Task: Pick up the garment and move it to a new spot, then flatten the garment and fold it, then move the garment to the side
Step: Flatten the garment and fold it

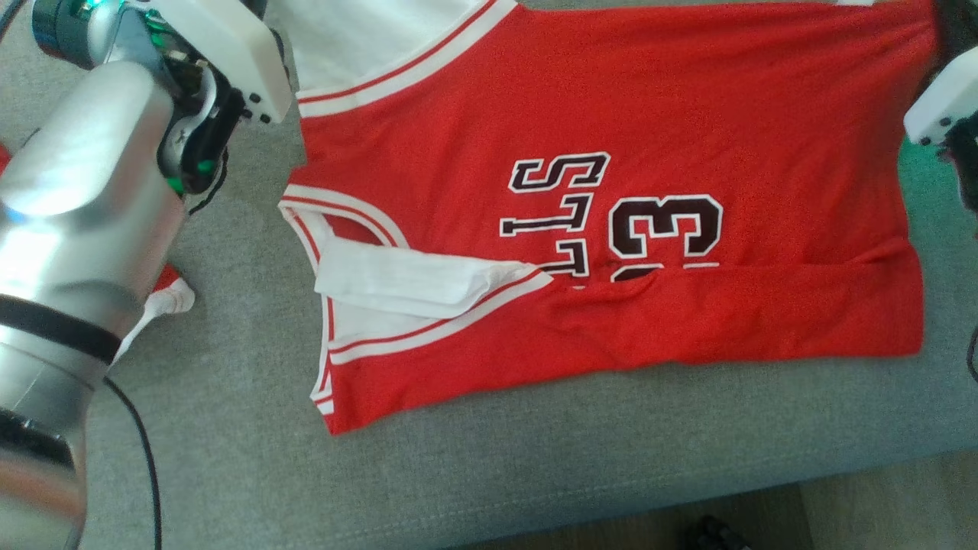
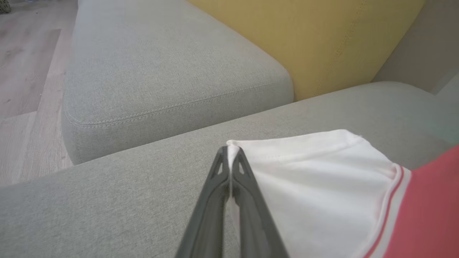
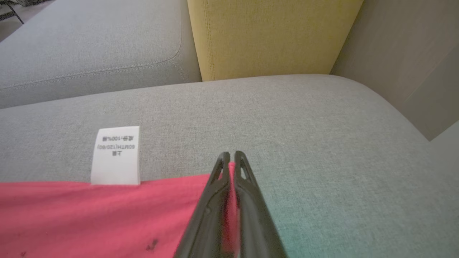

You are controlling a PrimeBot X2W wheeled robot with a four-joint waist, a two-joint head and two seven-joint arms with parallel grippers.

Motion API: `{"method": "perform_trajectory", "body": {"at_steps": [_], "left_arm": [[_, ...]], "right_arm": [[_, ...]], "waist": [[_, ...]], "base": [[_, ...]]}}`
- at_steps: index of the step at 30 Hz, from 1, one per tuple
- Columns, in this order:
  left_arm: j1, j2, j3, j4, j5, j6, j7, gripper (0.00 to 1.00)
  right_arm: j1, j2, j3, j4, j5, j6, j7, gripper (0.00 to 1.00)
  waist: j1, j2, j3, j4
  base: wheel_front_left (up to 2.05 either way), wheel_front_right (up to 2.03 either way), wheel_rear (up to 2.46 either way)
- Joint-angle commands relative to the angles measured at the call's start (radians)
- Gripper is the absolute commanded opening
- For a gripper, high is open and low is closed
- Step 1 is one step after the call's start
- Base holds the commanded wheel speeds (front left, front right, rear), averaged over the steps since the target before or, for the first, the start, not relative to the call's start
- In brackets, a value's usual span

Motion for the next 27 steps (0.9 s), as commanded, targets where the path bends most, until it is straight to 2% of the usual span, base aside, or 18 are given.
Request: {"method": "perform_trajectory", "body": {"at_steps": [1,3,9,14,21,27], "left_arm": [[-0.066,0.027,0.053,0.001,0.009,0.014,-0.036,0.0],[-0.069,0.023,0.054,0.009,0.01,0.013,-0.045,0.0],[-0.068,0.006,0.028,0.037,0.014,-0.033,-0.052,0.0],[-0.043,0.028,0.0,0.024,0.028,-0.054,-0.053,0.0],[0.055,0.094,-0.03,-0.085,0.017,-0.066,-0.017,0.0],[0.192,0.193,-0.079,-0.265,0.014,-0.04,0.06,0.0]], "right_arm": [[-0.026,-0.003,-0.005,0.004,-0.01,-0.001,-0.03,0.0],[-0.032,0.001,-0.005,0.013,-0.013,-0.001,-0.039,0.0],[-0.037,0.023,0.017,0.036,-0.011,-0.001,-0.082,0.0],[-0.003,0.017,0.05,0.024,0.005,-0.001,-0.102,0.0],[0.1,-0.023,0.109,-0.053,0.079,-0.001,-0.063,0.0],[0.224,-0.09,0.168,-0.153,0.165,-0.001,0.051,0.0]], "waist": [[0.0,0.0,0.002,0.0],[0.0,0.0,0.002,0.001],[0.0,0.0,-0.012,0.003],[0.0,0.0,-0.047,-0.001],[0.0,0.0,-0.12,-0.005],[0.0,0.0,-0.186,0.002]], "base": [[0.0,0.0,0.0],[0.0,0.0,0.0],[0.0,0.0,0.0],[0.0,0.0,0.0],[0.0,0.0,0.0],[0.0,0.0,0.0]]}}
